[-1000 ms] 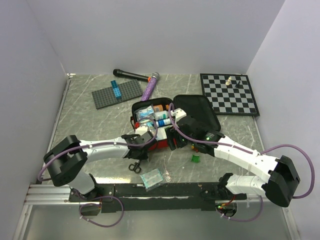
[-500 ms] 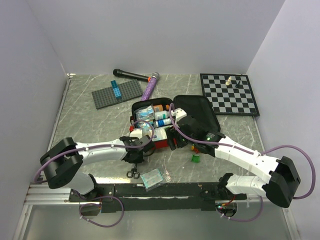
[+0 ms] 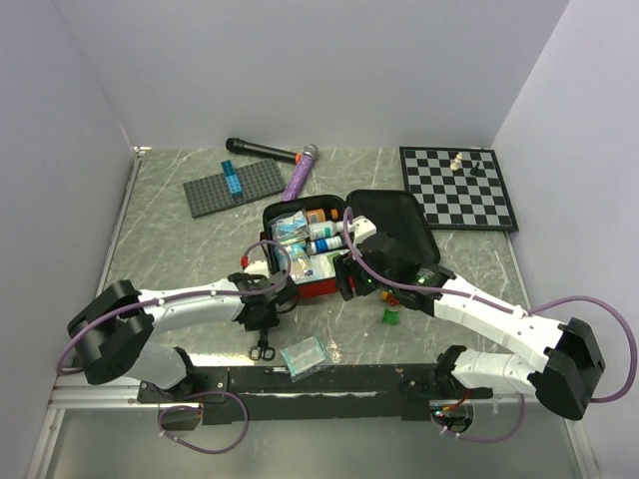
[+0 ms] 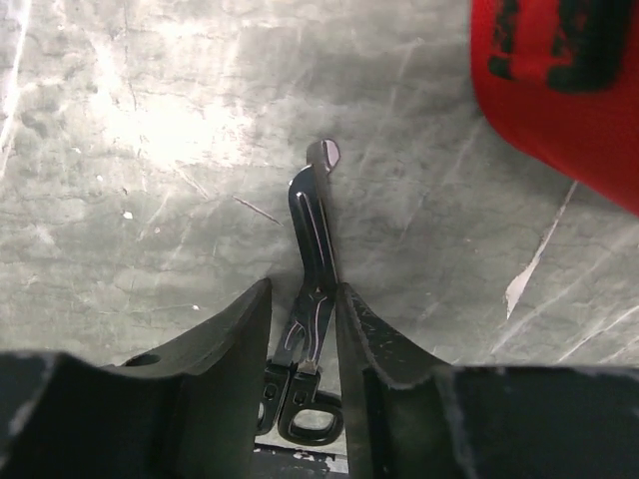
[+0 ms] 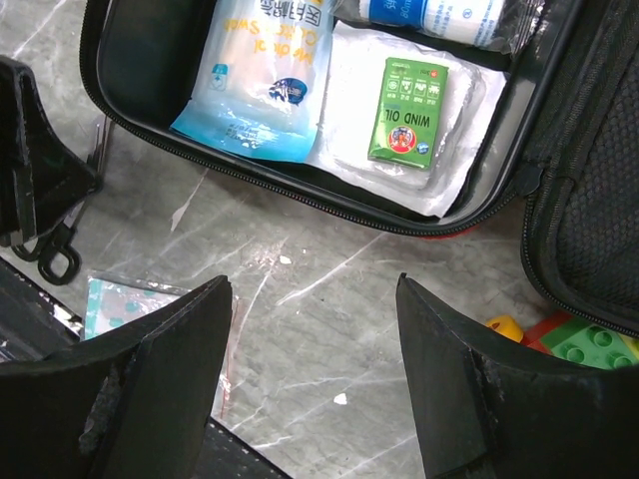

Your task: Organize the medicine kit

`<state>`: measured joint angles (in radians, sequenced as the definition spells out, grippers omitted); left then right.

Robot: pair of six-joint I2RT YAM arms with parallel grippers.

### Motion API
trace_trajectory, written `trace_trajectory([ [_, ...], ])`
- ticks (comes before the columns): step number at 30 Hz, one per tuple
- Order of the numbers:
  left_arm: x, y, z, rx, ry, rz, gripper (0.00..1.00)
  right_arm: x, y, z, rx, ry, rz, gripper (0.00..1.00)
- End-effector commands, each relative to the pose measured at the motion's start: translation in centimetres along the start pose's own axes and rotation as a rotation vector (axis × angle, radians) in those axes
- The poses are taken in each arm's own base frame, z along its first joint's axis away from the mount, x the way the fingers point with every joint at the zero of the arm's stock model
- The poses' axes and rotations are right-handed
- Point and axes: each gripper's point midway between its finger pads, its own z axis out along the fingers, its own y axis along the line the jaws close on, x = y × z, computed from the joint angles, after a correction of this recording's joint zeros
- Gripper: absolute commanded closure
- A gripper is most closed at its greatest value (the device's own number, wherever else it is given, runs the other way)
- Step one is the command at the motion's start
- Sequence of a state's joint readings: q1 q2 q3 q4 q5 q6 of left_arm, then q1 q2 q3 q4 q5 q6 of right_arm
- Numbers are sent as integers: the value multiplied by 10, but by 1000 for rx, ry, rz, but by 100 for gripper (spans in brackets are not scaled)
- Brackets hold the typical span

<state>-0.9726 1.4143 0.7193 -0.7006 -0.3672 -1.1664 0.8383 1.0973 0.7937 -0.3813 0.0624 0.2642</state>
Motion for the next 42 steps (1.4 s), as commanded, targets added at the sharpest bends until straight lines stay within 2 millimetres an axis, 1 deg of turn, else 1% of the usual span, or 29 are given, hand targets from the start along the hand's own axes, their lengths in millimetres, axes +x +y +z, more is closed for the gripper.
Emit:
trace_trajectory([
  [1, 16, 38, 19, -131, 70, 24, 60, -13, 6, -5, -24, -55, -3, 27],
  [4, 13, 31, 22, -119, 78, 34, 64, -13, 5, -7, -23, -58, -3, 27],
  [7, 13, 29, 24, -128, 93, 57, 71, -14, 4, -10, -19, -66, -2, 27],
  [10, 15, 29, 23, -124, 100, 67, 82, -13, 4, -12, -19, -71, -1, 27],
  [14, 11, 31, 23, -111, 103, 32, 92, -12, 3, -12, -19, -71, 2, 27],
  [15, 7, 33, 23, -112, 100, 18, 92, -12, 3, -13, -19, -72, 2, 27],
  [17, -5, 35, 20, -106, 80, -6, 93, -11, 3, -13, -21, -71, 3, 27],
  [19, -23, 36, 18, -95, 59, -34, 95, -11, 4, -12, -23, -68, 3, 27],
  [23, -70, 26, 8, -70, -1, -63, 98, -13, 5, -12, -27, -70, 1, 27],
  [24, -79, 29, 8, -85, -7, -66, 98, -13, 5, -12, -28, -69, 2, 27],
  [25, -89, 26, 6, -86, -19, -60, 99, -13, 6, -13, -31, -72, 2, 27],
  [27, -107, 29, 8, -102, -34, -61, 99, -13, 5, -14, -30, -74, 2, 27],
  [29, -127, 35, 13, -108, -41, -82, 99, -13, 5, -15, -29, -76, 4, 27],
  [31, -148, 37, 16, -106, -55, -102, 99, -12, 5, -16, -29, -77, 6, 27],
  [32, -155, 38, 20, -111, -51, -103, 99, -12, 4, -16, -30, -78, 7, 27],
  [34, -178, 36, 22, -107, -70, -124, 99, -12, 5, -15, -31, -78, 7, 27],
  [36, -193, 36, 26, -105, -78, -135, 99, -11, 6, -15, -36, -73, 4, 27],
  [38, -199, 37, 33, -113, -66, -138, 99, -11, 6, -15, -39, -74, 6, 27],
  [42, -193, 43, 49, -128, -34, -149, 99, -10, 5, -17, -35, -81, 8, 27],
])
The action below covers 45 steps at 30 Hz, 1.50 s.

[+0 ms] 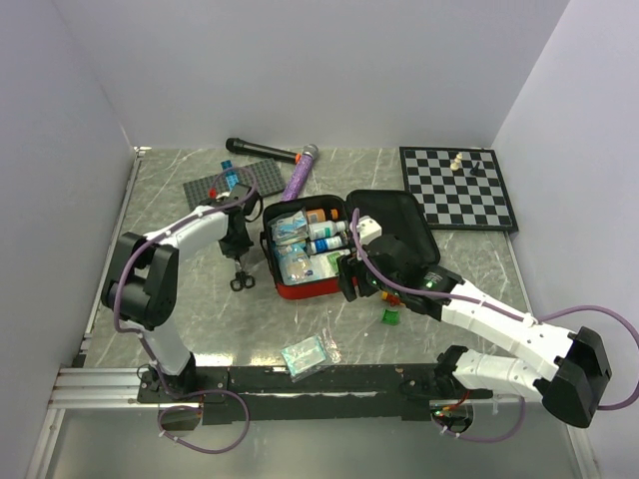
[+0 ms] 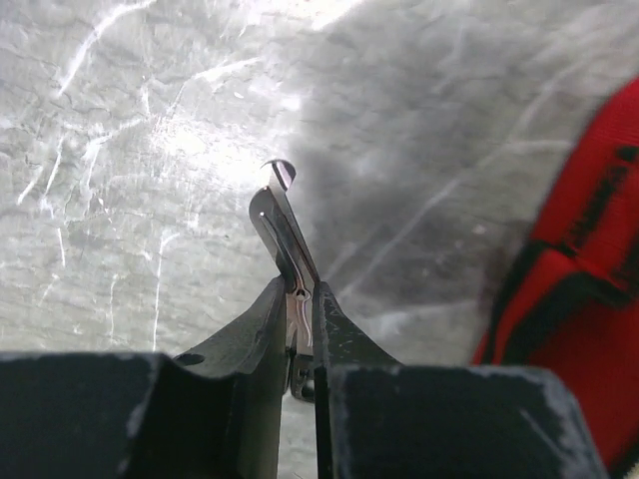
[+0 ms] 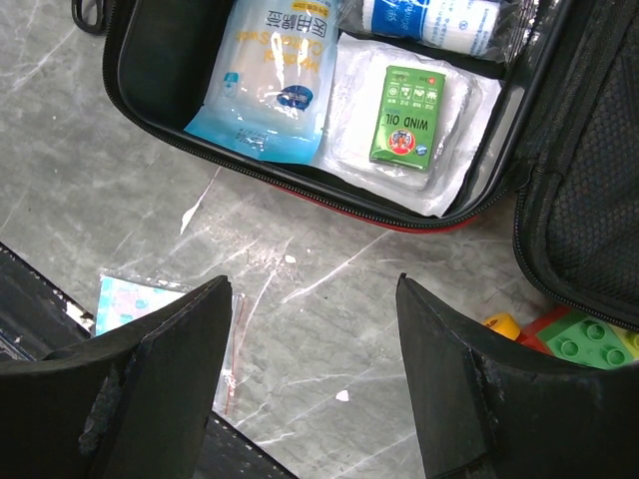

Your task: Organize the medicine kit

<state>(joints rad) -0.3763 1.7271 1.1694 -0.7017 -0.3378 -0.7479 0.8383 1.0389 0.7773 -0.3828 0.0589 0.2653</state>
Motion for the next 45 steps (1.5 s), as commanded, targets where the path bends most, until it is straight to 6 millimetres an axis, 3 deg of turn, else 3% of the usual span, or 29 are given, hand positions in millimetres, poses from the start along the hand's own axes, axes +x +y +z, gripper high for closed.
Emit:
trace_trajectory([
  [1, 2, 3, 10, 3, 15, 17, 99, -5, 3, -6, -18, -43, 3, 27],
  [14, 7, 4, 15, 33, 16, -37, 82, -4, 6, -4, -30, -36, 0, 27],
  [22, 9, 3, 16, 62, 25, -54, 61, -4, 6, -4, -28, -34, 0, 27],
  [26, 9, 6, 17, 67, 24, -72, 55, -3, 5, -3, -28, -27, 0, 27],
  [45, 29, 13, 35, 53, 88, -61, 68, -3, 5, -2, -23, -22, 0, 27],
])
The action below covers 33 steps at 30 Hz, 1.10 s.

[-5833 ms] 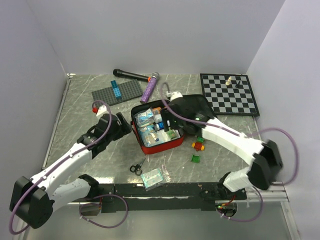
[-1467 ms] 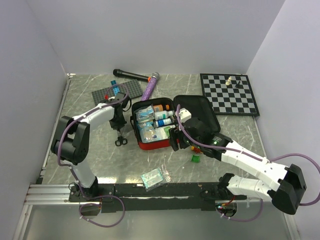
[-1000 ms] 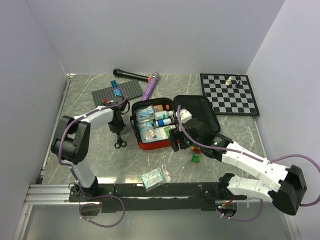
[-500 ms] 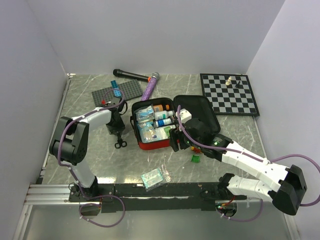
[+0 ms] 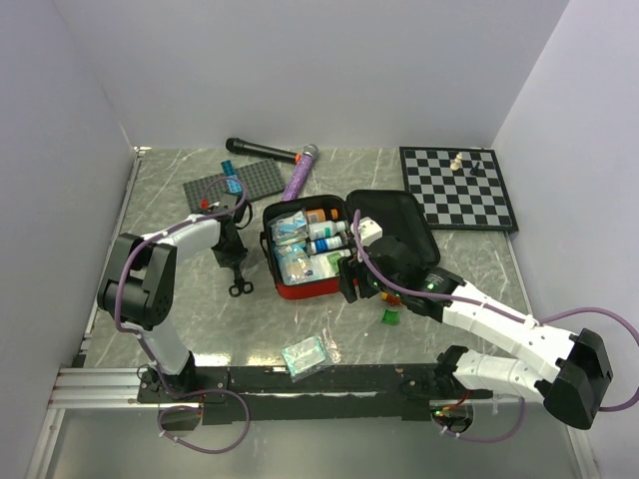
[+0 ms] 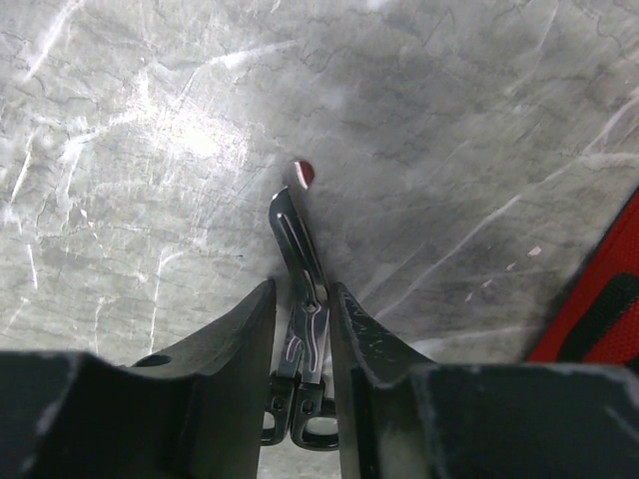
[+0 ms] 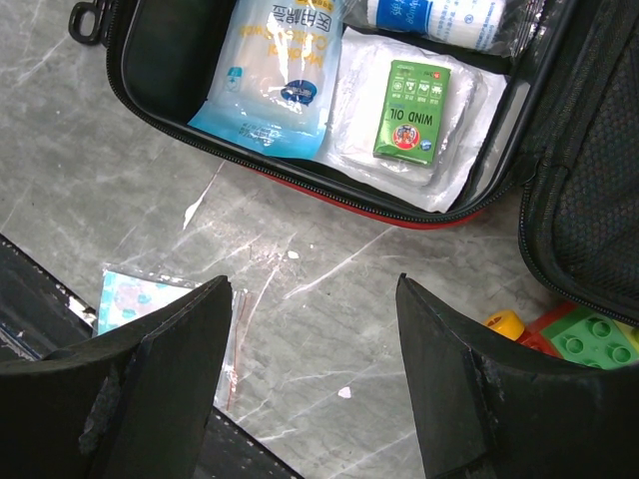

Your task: Organize the medicine kit

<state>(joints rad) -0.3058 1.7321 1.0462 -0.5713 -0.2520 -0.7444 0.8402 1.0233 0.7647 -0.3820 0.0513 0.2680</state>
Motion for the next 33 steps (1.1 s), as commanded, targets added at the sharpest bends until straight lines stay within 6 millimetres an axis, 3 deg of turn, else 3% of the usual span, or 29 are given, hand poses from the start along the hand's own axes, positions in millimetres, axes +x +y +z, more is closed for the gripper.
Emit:
trace_trajectory([
  [1, 13, 1, 8, 15, 36, 3, 70, -5, 4, 0, -13, -20, -2, 27],
  [10, 15, 0, 7, 25, 39, 2, 87, -7, 3, 0, -10, -21, -5, 27],
  [16, 4, -5, -11, 62, 6, -7, 99, -7, 3, 1, -8, -15, -6, 27],
  [24, -13, -9, -38, 99, -45, -19, 99, -8, 4, 1, -9, -14, -6, 27],
  [33, -21, -5, -53, 100, -78, -24, 99, -8, 5, 0, -11, -14, -5, 27],
])
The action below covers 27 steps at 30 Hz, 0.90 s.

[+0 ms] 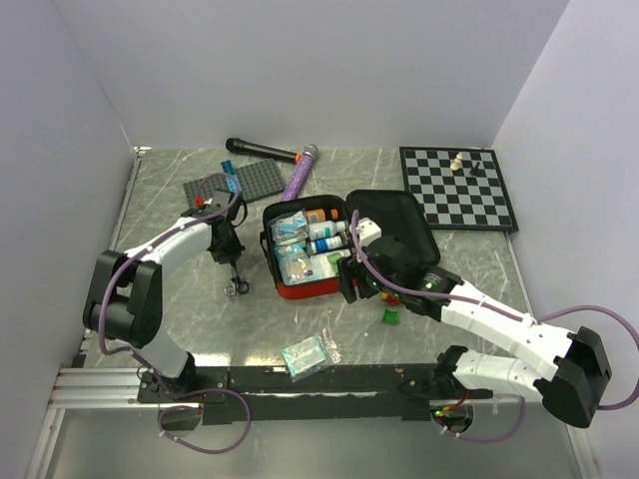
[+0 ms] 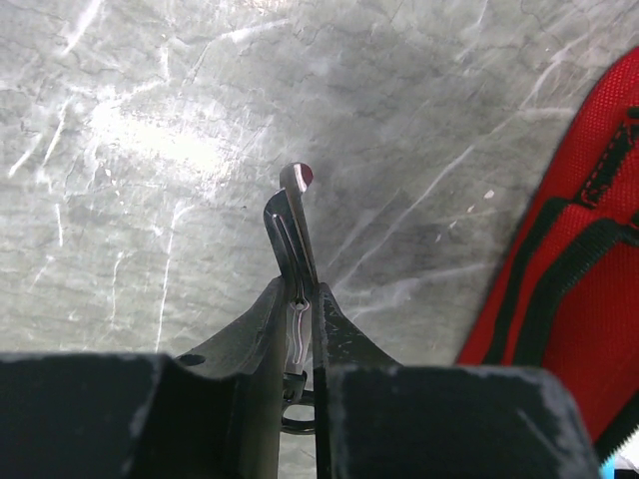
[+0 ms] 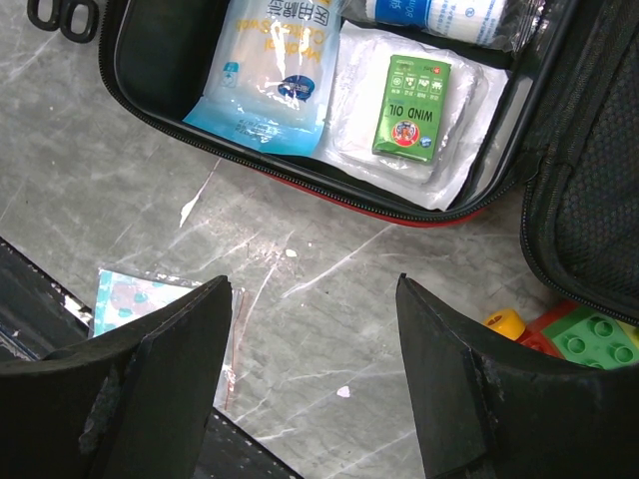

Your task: Organize the medicine kit

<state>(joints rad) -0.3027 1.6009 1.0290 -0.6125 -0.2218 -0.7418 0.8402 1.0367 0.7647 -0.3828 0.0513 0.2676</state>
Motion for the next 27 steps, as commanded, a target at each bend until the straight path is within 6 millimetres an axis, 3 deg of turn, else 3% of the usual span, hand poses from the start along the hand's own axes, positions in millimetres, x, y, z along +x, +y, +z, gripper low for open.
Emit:
trace_trajectory([
  [1, -16, -7, -22, 34, -48, -6, 99, -12, 5, -3, -15, -32, -3, 27],
  [6, -28, -9, -45, 61, -88, -18, 99, -11, 5, -4, -13, -33, -3, 27],
  [15, -61, -26, -114, 204, -196, -79, 99, -14, 6, -5, -20, -37, -1, 27],
  [21, -79, -62, -159, 397, -231, -109, 99, -17, 5, -9, -12, -49, -3, 27],
  [27, -76, -121, -178, 503, -231, -52, 99, -16, 1, -14, 5, -51, -3, 27],
])
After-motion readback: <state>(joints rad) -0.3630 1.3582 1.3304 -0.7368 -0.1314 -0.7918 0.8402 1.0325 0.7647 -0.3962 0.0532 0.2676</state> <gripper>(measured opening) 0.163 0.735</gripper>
